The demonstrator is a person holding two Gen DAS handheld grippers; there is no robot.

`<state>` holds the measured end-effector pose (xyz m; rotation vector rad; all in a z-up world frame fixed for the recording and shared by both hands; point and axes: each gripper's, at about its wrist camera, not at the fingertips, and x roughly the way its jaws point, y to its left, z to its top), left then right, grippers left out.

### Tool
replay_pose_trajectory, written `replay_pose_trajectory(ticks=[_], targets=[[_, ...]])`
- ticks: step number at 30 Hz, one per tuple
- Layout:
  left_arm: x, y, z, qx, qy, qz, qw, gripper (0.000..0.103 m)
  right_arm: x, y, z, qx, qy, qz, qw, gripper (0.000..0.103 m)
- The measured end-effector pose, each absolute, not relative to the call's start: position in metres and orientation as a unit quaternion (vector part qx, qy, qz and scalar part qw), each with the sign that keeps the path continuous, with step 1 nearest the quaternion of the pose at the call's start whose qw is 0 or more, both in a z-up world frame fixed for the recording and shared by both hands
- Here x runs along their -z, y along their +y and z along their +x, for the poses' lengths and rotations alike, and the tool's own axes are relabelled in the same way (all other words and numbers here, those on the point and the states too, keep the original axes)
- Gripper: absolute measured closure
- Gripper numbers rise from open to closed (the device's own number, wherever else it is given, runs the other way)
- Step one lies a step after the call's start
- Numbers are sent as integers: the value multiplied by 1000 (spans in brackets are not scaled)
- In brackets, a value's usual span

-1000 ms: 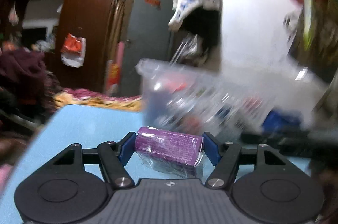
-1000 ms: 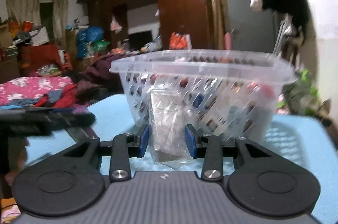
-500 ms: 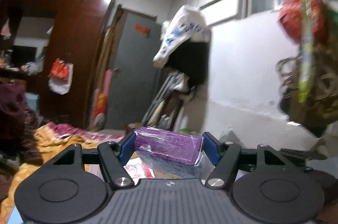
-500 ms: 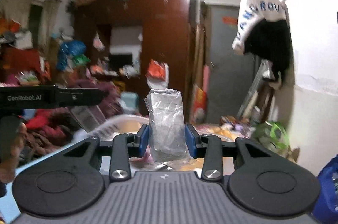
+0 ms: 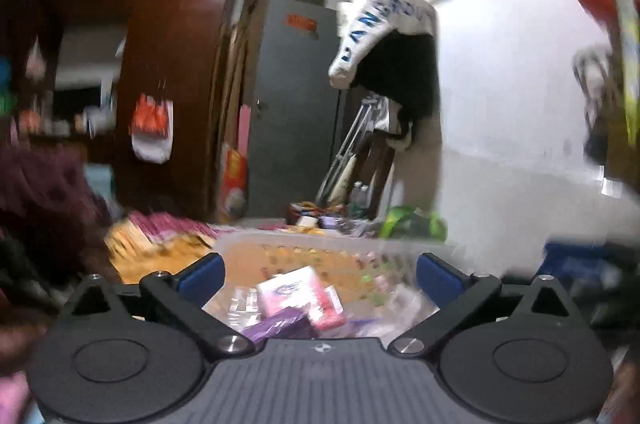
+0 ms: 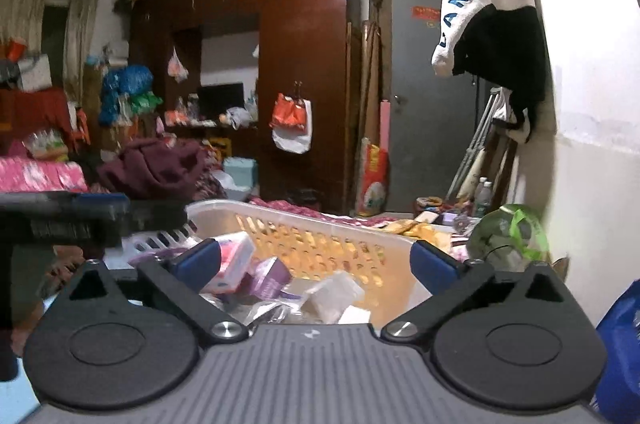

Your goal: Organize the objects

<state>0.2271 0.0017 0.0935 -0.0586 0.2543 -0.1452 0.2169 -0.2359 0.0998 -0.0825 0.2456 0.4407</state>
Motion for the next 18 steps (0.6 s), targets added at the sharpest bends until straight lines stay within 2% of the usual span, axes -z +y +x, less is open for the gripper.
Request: replay_pose_trajectory(ticks=[18], targets=[[-74, -15, 189, 92, 153, 4, 984, 1, -87, -260, 198, -154, 134, -6, 979, 0]])
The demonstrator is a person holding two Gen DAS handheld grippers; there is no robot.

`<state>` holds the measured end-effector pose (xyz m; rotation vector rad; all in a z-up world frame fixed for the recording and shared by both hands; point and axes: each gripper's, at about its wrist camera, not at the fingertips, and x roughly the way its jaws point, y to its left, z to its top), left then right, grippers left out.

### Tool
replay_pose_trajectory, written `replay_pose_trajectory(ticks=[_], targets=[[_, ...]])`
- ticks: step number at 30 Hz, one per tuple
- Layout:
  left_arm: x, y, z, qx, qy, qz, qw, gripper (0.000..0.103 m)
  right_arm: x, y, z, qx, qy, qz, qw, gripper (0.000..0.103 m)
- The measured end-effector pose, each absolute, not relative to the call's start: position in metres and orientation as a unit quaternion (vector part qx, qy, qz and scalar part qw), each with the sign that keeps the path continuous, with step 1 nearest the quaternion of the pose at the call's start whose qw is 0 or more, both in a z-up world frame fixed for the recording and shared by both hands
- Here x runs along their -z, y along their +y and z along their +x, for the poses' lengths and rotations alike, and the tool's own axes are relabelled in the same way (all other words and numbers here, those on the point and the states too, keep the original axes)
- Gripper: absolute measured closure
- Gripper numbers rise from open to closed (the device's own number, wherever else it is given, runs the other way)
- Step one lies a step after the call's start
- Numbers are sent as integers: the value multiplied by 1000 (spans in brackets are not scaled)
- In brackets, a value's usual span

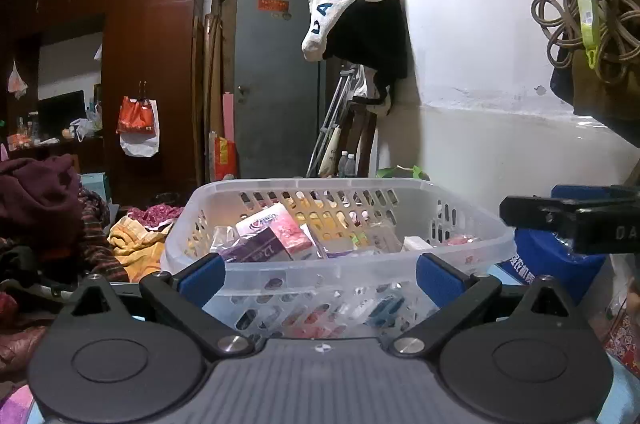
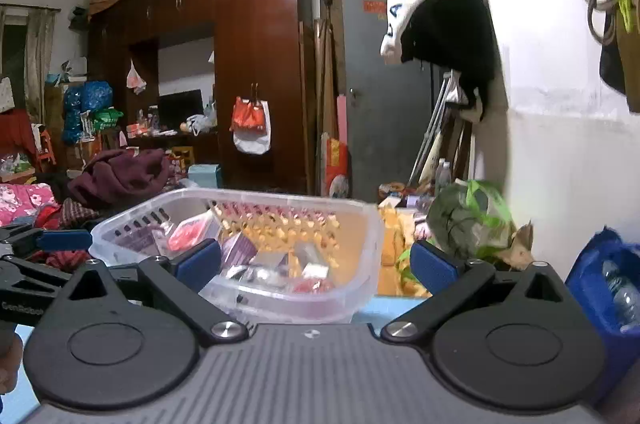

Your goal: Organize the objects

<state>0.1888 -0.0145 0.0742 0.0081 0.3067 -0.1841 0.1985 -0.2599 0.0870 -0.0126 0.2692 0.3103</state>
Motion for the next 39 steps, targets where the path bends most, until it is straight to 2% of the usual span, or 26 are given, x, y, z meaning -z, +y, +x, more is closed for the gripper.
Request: replay_pose_trajectory(ticks=[39], targets=[[-70, -15, 179, 72, 170, -1, 983, 1, -66, -264, 190, -171, 161, 4, 972, 0]])
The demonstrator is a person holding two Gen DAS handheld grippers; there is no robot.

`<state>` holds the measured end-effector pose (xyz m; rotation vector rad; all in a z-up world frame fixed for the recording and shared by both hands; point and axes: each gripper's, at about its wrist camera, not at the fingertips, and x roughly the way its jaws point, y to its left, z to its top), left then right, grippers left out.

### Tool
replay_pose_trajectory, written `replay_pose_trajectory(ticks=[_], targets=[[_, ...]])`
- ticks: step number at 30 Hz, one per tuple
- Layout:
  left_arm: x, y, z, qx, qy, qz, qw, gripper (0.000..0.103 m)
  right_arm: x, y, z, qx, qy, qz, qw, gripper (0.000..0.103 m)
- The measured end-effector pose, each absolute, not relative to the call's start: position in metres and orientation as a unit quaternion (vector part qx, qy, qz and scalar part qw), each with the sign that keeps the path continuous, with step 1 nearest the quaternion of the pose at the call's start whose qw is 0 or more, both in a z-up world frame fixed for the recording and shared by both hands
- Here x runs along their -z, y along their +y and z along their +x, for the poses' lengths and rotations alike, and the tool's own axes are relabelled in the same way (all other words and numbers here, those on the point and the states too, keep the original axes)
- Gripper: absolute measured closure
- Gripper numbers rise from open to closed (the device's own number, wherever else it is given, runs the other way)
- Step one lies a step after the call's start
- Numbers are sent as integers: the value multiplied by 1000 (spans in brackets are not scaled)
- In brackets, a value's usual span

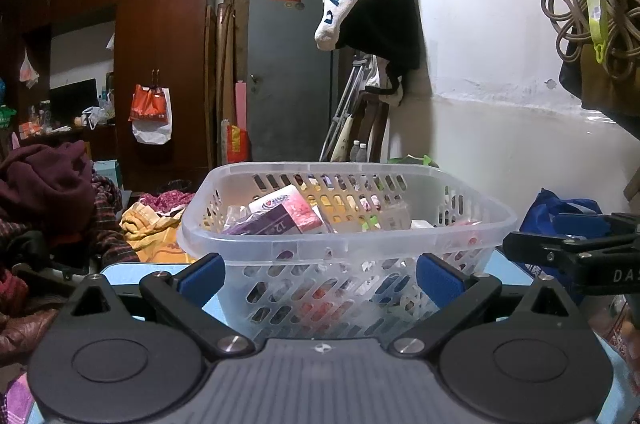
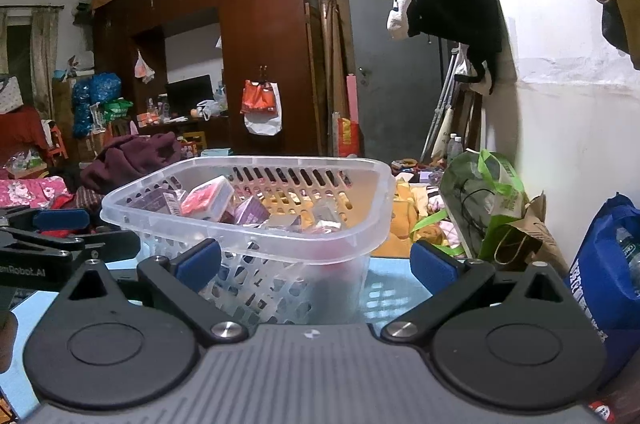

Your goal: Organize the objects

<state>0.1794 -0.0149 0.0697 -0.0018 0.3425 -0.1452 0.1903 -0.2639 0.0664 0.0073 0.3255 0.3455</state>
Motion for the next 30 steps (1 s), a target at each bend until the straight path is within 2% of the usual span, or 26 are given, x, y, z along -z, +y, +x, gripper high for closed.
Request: replay_pose_trajectory(ticks=[30], targets=[[-67, -18, 179, 71, 184, -6, 980, 1, -65, -258, 185, -179, 160, 0, 971, 0]])
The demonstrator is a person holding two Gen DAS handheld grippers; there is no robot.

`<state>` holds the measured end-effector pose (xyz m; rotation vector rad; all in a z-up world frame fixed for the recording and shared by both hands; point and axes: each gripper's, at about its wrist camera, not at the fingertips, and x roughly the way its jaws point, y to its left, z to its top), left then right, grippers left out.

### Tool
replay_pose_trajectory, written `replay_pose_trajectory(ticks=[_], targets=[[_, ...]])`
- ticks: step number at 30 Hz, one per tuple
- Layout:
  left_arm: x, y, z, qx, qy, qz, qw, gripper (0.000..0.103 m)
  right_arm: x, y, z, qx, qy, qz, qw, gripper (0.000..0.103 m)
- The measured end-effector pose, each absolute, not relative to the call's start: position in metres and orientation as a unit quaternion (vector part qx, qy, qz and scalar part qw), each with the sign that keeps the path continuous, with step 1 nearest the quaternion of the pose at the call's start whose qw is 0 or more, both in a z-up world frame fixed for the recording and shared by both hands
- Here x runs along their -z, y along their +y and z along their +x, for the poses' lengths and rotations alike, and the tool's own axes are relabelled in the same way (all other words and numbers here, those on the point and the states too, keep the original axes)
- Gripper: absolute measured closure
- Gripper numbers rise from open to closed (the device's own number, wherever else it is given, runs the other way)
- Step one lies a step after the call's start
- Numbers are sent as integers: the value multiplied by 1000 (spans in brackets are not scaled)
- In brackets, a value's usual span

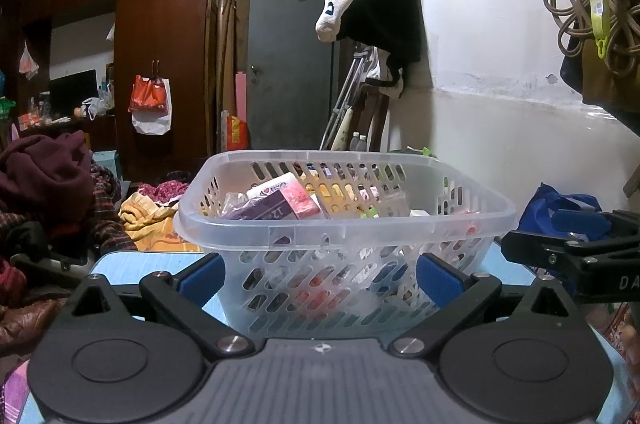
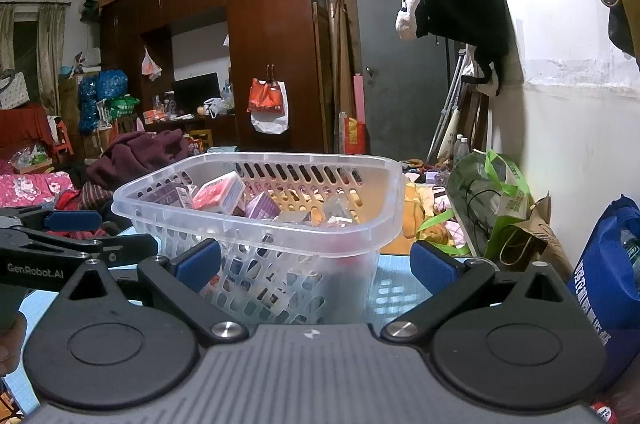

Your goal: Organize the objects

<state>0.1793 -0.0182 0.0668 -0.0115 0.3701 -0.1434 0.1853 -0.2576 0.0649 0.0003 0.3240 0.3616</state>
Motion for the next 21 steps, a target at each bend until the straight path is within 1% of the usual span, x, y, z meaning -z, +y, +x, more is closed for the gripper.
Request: replay_pose_trajectory(ticks=[21], targets=[[-63, -20, 179, 71, 180, 1, 981, 1, -58, -256, 187, -183, 170, 0, 968, 0]])
